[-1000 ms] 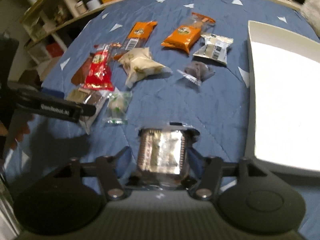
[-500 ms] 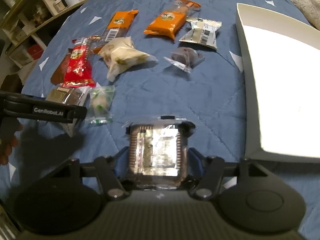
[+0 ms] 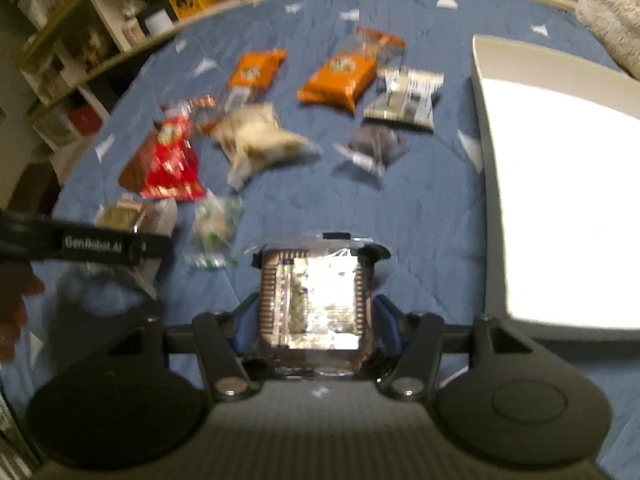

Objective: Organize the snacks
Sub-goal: 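Close the left tool on a clear-wrapped square pastry while the right tool lifts its pastry, then carry both pastries into the white box and open both tools to release them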

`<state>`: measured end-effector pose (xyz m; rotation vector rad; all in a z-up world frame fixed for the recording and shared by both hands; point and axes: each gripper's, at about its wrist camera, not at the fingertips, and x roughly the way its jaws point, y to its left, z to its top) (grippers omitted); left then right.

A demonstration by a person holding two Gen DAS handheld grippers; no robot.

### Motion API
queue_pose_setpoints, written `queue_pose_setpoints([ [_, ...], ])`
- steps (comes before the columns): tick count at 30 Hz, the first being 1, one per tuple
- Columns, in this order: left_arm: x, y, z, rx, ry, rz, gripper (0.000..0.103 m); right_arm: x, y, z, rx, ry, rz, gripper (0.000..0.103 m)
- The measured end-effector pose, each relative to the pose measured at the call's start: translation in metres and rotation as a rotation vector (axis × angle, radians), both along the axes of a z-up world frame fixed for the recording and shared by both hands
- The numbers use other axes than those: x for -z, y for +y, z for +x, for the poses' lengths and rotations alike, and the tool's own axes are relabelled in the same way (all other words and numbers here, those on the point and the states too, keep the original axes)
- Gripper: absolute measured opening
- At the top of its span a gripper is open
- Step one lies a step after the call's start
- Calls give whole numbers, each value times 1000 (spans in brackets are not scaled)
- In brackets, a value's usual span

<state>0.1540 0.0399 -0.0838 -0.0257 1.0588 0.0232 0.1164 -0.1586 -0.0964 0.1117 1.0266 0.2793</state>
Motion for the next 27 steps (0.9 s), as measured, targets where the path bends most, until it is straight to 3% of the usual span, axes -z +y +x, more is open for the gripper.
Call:
queue_pose_setpoints([
  [12,-58,-6,-33,-23,-196,-83,65,-59,-32,-8,39,-191,9,64],
  [27,-80,-81,-45,107,-240,-105,65,-95,-96,-24,140,-258,7,64],
])
